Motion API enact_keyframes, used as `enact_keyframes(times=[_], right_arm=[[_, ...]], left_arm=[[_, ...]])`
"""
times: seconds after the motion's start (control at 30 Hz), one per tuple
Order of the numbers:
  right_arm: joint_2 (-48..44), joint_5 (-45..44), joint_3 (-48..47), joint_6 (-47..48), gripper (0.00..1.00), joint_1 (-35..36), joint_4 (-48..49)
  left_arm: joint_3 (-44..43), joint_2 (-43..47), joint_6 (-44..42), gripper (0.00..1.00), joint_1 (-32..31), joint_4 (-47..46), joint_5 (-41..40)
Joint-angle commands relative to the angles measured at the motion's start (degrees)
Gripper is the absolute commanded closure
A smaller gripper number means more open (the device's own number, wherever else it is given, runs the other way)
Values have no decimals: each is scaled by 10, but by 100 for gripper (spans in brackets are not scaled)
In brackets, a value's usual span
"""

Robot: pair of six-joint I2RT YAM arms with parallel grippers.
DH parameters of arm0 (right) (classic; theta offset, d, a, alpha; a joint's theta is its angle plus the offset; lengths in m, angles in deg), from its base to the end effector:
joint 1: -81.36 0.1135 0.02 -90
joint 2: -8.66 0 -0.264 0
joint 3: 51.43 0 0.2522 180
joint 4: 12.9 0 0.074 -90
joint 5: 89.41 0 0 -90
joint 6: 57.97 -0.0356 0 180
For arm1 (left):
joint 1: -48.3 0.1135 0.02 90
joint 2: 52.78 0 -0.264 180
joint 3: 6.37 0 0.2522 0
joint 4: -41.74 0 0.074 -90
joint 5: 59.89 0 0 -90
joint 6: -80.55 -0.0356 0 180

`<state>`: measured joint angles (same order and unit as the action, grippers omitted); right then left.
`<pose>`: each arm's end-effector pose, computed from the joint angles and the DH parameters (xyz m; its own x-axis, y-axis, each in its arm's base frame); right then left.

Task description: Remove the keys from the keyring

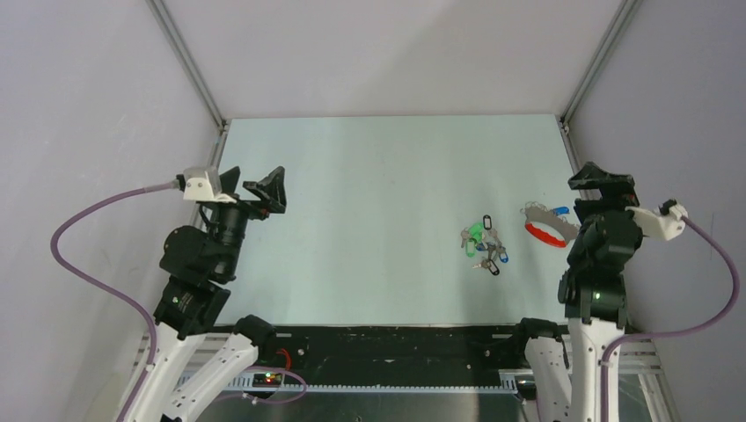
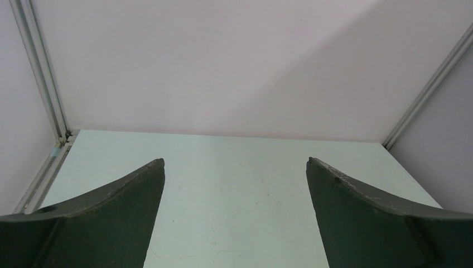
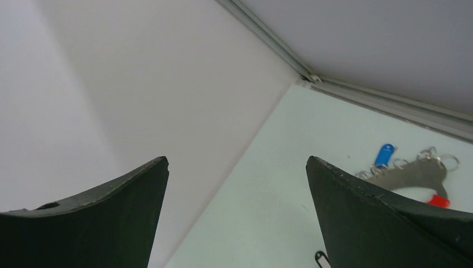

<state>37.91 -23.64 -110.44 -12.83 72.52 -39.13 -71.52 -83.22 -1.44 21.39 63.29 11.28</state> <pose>0.1113 -0.0321 0.3742 0.4275 0.5845 -0.6897 0.3433 0.6008 0.7219 0.0985 -0.0371 0.4154 0.1804 -0.2395 -0.9540 0.1750 0.9623 -0.2085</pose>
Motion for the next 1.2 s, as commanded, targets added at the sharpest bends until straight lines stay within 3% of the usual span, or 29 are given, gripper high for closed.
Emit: enact_keyframes(times=[0.0,0.07,0.33,0.63,0.87,1.17], right_arm=[[103,-13,-99,-27,0,-2,-95],[154,7,-133,-28,1,-4,-157],[302,47,-145,-57,7,-54,-213],[499,115,-146,-117,1,-118,-211],[641,134,-183,-153,1,-121,-209],[733,150,-233,-192,1,-130,-220]], left_arm=[[-2,1,-6,0,3,-23,22],[1,10,-7,0,3,-23,21],[7,40,-10,0,3,-25,12],[7,40,2,0,3,-25,20],[7,43,-1,0,2,-25,11],[7,41,-4,0,3,-25,7]])
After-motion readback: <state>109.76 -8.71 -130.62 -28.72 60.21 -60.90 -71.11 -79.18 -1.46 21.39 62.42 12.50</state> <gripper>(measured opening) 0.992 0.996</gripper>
